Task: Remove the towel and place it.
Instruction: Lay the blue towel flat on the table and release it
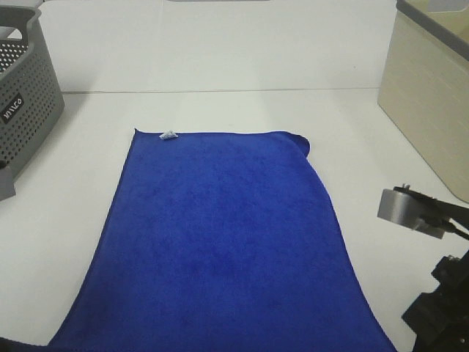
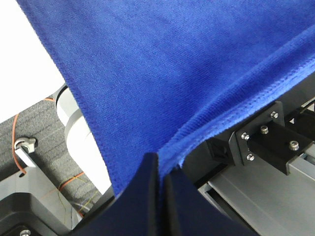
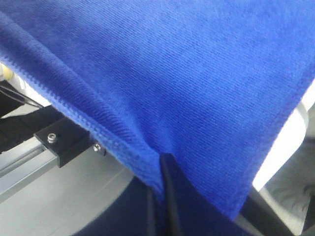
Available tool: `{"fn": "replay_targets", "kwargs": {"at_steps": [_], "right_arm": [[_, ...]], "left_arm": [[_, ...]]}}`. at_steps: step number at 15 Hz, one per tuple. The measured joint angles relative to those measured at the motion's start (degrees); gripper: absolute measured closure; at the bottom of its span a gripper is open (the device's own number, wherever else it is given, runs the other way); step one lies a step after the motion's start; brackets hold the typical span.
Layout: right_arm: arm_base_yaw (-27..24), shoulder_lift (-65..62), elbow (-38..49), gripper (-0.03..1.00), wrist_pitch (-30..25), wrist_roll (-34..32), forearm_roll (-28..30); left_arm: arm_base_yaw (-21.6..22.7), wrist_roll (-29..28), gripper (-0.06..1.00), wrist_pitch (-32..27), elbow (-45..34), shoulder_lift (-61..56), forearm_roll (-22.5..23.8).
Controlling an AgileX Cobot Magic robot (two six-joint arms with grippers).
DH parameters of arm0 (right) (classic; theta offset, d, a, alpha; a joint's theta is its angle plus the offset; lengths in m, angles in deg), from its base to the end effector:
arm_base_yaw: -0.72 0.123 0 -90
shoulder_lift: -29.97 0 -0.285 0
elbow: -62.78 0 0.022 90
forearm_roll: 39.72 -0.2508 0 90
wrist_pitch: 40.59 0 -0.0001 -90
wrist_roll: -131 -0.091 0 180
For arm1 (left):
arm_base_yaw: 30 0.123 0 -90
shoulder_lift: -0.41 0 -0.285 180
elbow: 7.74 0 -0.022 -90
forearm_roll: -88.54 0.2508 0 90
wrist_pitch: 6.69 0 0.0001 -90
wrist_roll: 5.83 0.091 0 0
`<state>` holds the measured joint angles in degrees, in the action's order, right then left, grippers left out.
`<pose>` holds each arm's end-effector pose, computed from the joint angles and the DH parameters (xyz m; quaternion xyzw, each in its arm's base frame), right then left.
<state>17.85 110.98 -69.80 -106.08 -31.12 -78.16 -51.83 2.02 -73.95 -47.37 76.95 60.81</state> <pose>0.1327 0.0948 0.1916 0.1180 -0.9456 -0.2815 0.1126 0.1406 -0.0984 0.2271 -0.1527 -0.9635 0.2130 0.0554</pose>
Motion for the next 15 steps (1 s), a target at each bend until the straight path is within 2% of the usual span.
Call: {"fn": "replay_targets", "kwargs": {"at_steps": [5,10,15], "right_arm": [[0.0,10.37,0.0,0.95,2.01,0.23,-0.06],[0.0,22.06,-0.11,0.95,5.16,2.98,0.06],[0.0,29.34,-0.11,0.95,7.62,4.18,1.09]], "left_arm": [[0.0,1.26,0.94,0.17,0.0,7.51,-0.57],[0.0,4.47,0.94,4.58,0.0,20.91,-1.95],[0.0,8.88,0.94,7.96,0.06,30.25,-5.61]]}}
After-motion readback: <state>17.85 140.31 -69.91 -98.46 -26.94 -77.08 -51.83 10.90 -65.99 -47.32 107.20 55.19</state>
